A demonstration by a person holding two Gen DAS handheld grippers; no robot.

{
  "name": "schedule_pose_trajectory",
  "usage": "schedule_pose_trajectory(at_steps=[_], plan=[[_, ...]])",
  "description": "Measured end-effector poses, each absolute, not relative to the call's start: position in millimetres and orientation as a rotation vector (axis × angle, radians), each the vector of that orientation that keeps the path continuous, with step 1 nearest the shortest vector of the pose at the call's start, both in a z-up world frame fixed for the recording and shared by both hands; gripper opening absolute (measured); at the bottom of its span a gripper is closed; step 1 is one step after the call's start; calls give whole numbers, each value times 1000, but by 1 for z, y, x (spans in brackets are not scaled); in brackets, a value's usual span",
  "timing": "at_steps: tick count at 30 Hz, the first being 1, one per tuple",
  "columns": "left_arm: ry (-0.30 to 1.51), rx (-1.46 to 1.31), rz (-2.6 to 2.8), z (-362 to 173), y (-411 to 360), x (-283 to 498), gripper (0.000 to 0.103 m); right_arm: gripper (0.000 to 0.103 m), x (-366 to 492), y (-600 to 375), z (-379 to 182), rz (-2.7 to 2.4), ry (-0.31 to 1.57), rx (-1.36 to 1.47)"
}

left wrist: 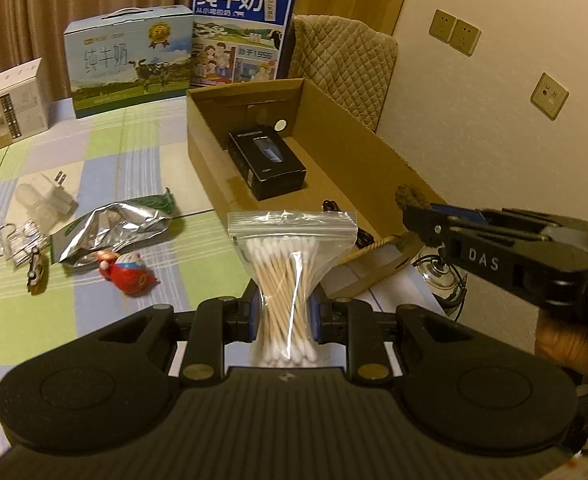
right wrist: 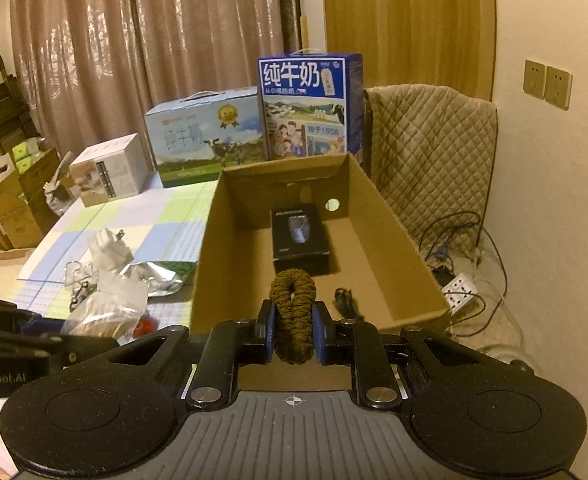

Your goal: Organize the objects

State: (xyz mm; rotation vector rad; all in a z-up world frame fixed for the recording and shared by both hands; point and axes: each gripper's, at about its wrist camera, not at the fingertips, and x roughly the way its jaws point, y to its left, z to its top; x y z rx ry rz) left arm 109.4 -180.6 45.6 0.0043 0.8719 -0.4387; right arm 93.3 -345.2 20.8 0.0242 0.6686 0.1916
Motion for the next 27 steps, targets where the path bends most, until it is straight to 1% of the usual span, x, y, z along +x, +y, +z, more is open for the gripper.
schedule_pose_trajectory(at_steps=[11,23,24,25,26,27], plan=[[878,-15,-451,45,-208,153,19,15,133,-372,25,182,676,28],[864,-65,-475,47,-239,193,21,16,163,-387,15,171,706,38],[856,-64,-468,48,-242,195,24,16,164,-388,14,170,709,40],[851,-64,-458,48,-243,196,33,16,165,-388,13,169,712,42],[850,-68,-456,48,-245,198,36,16,165,-389,13,170,713,43],[849,-74,-463,48,-245,199,37,16,165,-389,13,170,714,43]])
